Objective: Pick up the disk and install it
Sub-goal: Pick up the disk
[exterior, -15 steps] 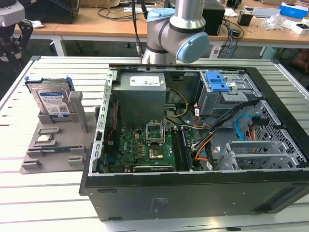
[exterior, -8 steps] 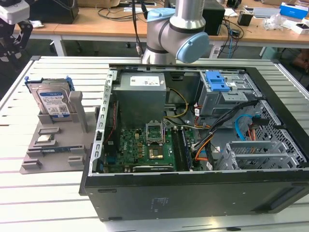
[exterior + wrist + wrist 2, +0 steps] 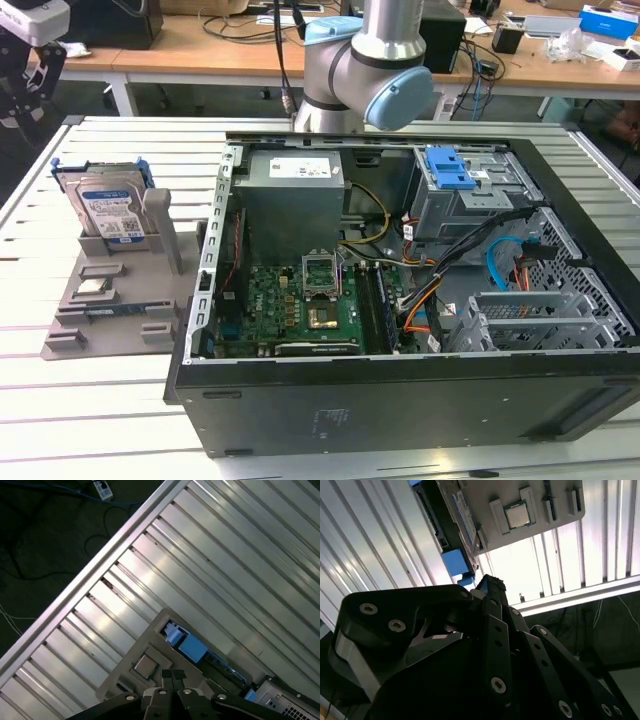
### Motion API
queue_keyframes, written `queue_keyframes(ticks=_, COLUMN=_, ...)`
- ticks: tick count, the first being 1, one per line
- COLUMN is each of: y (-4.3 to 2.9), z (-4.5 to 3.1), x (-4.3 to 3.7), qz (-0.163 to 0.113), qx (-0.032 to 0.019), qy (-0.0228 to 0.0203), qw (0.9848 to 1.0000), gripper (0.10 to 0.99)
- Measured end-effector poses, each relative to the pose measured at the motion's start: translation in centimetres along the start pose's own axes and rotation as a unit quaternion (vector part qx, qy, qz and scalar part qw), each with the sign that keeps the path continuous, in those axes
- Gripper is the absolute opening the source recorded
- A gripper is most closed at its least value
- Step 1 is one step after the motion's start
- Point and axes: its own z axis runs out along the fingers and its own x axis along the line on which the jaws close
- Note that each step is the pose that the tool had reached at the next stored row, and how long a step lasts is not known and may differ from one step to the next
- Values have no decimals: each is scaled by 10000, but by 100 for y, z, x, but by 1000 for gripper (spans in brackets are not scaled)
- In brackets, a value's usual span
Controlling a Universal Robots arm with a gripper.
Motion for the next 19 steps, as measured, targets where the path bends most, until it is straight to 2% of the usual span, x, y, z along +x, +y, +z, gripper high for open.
queue_keyframes(ticks=3, y=0, z=0, x=0, qz=-240, qx=-6, qy=10, qw=9997, gripper=106)
queue_keyframes(ticks=5, y=0, z=0, x=0, qz=-471, qx=-11, qy=19, qw=9989, gripper=106)
queue_keyframes(ticks=7, y=0, z=0, x=0, qz=-716, qx=-17, qy=29, qw=9974, gripper=106)
queue_keyframes(ticks=11, y=0, z=0, x=0, qz=-973, qx=-23, qy=39, qw=9952, gripper=106)
queue_keyframes(ticks=14, y=0, z=0, x=0, qz=-1331, qx=-32, qy=53, qw=9911, gripper=106)
queue_keyframes(ticks=15, y=0, z=0, x=0, qz=-1380, qx=-33, qy=55, qw=9904, gripper=106)
queue_keyframes(ticks=17, y=0, z=0, x=0, qz=-1618, qx=-38, qy=64, qw=9868, gripper=106)
queue_keyframes(ticks=19, y=0, z=0, x=0, qz=-1705, qx=-41, qy=68, qw=9853, gripper=106)
